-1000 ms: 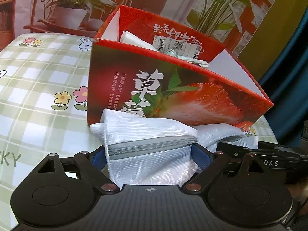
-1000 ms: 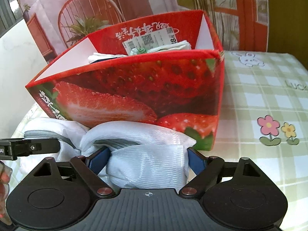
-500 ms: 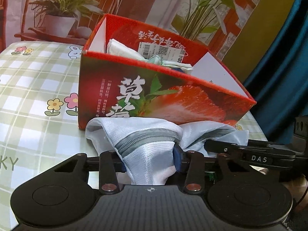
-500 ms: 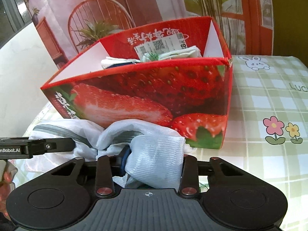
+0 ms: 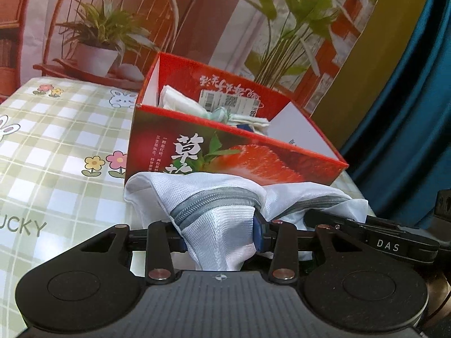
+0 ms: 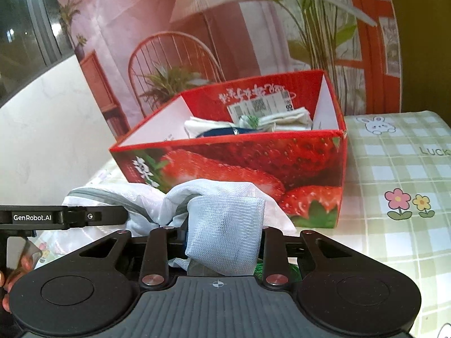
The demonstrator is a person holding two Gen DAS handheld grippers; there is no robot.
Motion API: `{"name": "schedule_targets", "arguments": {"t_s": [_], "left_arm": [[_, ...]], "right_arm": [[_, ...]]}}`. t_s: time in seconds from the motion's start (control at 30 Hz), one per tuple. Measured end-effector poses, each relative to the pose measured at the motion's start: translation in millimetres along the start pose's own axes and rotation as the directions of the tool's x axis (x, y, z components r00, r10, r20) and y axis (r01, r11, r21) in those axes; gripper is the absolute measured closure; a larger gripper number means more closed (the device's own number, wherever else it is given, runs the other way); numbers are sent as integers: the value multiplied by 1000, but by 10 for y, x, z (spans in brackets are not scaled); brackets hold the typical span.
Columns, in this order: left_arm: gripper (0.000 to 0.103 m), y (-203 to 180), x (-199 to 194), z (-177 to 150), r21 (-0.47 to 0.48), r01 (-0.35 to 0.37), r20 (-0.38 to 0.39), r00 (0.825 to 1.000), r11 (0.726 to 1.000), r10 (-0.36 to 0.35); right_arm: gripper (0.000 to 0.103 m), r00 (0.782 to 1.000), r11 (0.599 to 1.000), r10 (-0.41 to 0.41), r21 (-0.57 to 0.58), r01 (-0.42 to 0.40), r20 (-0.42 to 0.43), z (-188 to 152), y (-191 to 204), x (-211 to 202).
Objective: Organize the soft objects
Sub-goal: 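Lift the mesh bag with both grippers and carry it into the red box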
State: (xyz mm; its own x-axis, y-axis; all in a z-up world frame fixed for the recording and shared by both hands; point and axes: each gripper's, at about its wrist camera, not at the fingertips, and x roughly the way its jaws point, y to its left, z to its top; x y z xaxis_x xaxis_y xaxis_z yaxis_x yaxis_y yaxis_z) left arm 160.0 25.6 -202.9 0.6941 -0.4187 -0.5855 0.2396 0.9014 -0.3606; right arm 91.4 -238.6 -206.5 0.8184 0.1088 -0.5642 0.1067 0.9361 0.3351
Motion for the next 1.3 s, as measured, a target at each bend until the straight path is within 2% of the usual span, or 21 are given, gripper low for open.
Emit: {"name": "schedule_targets", "arguments": {"t_s": [0.73, 1.1, 1.3], "left_arm": [[60, -183, -300, -17, 73, 4, 103, 995, 997, -12], [60, -266, -449, 226, 124, 30, 185, 981, 992, -53], [60, -325, -402, 529, 147, 30, 195, 979, 989, -58]], "right_arm": [[76, 995, 999, 7, -41, -3, 98, -18, 160, -351], [76, 983, 998, 40, -59, -30, 181, 227, 187, -472], [76, 978, 996, 49, -86, -32, 202, 549, 210, -425]]}}
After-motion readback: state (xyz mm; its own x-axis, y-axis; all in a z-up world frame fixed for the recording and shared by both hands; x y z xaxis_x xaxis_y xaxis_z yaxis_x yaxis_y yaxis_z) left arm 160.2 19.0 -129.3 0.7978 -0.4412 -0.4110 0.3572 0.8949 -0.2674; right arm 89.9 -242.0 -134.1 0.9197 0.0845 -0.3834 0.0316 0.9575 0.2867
